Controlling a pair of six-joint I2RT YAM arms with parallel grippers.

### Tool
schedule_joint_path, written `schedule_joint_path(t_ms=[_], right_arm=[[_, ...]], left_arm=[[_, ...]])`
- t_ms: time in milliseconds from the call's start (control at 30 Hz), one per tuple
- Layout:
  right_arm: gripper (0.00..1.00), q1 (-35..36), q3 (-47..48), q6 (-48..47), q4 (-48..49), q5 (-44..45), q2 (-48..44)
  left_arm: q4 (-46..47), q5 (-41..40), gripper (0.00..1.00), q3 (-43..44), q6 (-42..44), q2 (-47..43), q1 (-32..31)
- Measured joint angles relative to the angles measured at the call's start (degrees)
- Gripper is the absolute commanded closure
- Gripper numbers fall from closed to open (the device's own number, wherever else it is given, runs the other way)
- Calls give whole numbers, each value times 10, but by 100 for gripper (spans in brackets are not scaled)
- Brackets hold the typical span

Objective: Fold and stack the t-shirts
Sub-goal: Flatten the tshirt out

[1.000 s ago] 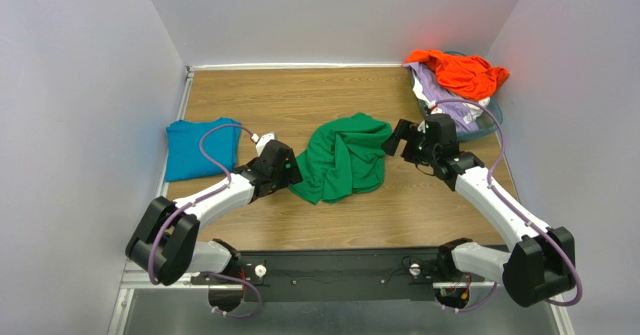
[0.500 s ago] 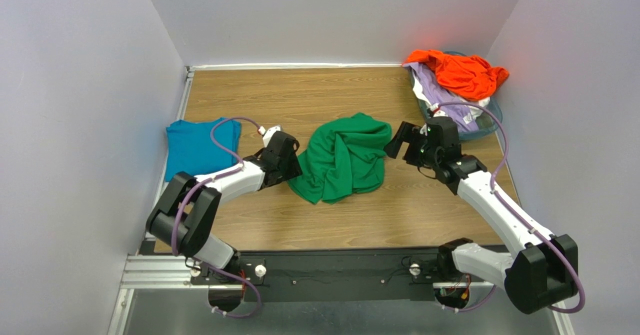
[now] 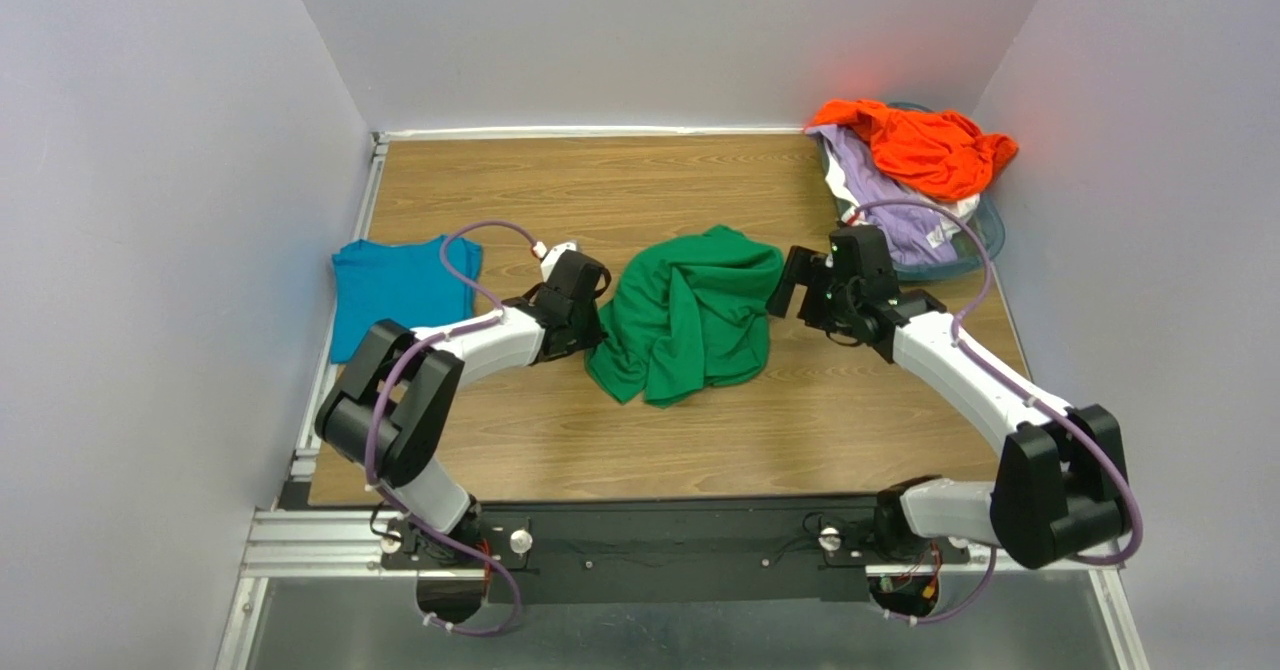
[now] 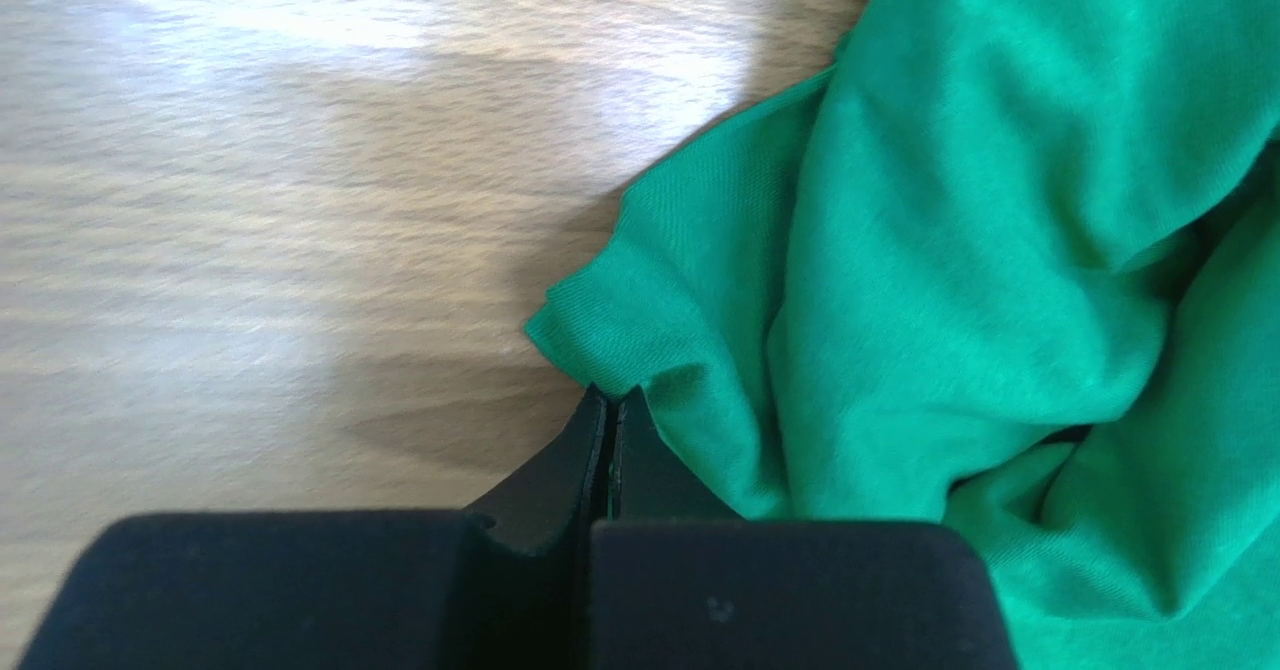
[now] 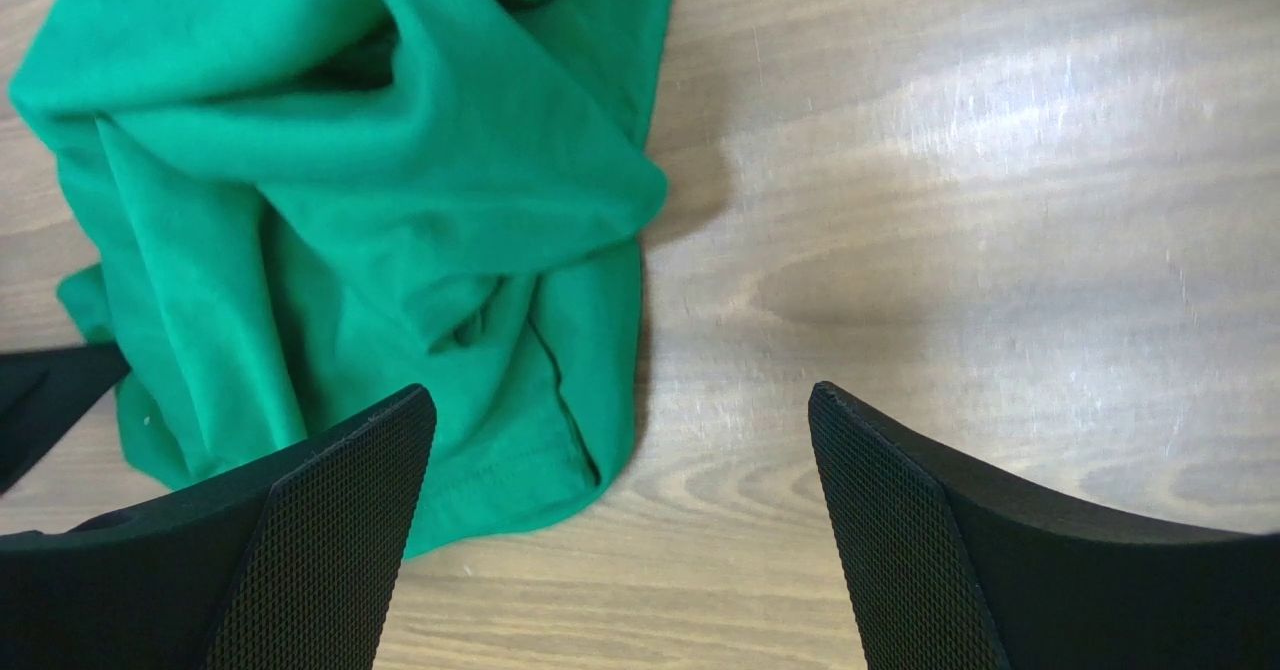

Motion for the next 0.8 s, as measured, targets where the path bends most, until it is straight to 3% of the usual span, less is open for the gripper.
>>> schedule_joint_path(t_ms=[267,333,367,400,433,467,500,533,633,800], right_arm=[[9,0,77,-9,14,0,90],[23,0,95,-12,17,-2,119],[23,0,102,-14,21,-2,134],[39,0,108,-18,24,-3,145],[48,0,115,-21,24,-4,159],[68,0,125,-22,26,-7,166],[68,0,127,-22,26,-7,175],[78,0,134,-28,26,-10,180],[88,0,146,-32,27,-23,177],[92,0,148,-53,23,-29,116]], left_arm=[[-57,-50,100,10,10,-53,0],[-66,-68,100,17,11,-66,0],[-66,-70,100,17,11,-72,0],[-69,-74,100,19,11,-76,1],[-73,-77,100,22,11,-78,2],[-77,-80,100,26,12,-79,2],[-81,-85,100,31,12,-80,2],[-84,-89,100,36,12,-81,3],[-102,-103,100,55,12,-90,5],[-132,-141,100,106,17,-140,9]])
